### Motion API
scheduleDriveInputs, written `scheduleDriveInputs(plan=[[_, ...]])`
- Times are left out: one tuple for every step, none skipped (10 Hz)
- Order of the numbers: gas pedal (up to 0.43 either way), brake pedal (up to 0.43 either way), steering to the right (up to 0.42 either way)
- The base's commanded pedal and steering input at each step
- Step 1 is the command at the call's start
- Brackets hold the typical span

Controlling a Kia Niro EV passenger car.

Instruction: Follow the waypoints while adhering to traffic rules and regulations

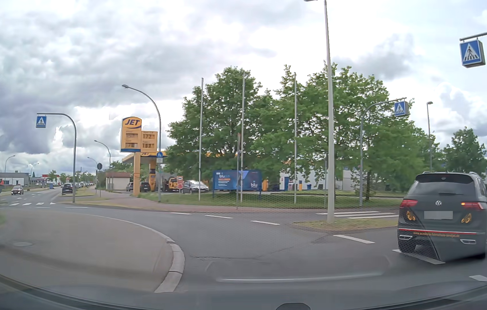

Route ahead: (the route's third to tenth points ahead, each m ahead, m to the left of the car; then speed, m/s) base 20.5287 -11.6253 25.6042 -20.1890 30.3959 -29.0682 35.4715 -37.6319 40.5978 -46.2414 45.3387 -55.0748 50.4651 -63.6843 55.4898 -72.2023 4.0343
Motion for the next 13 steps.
scheduleDriveInputs(plan=[[0.039, 0.000, 0.337], [0.028, 0.000, 0.337], [0.028, 0.000, 0.337], [0.020, 0.000, 0.337], [0.020, 0.000, 0.337], [0.008, 0.000, 0.337], [0.000, 0.000, 0.337], [0.000, 0.000, 0.337], [0.000, 0.000, 0.337], [0.000, 0.000, 0.336], [0.000, 0.000, 0.336], [0.000, 0.000, 0.336], [0.000, 0.000, 0.336]])
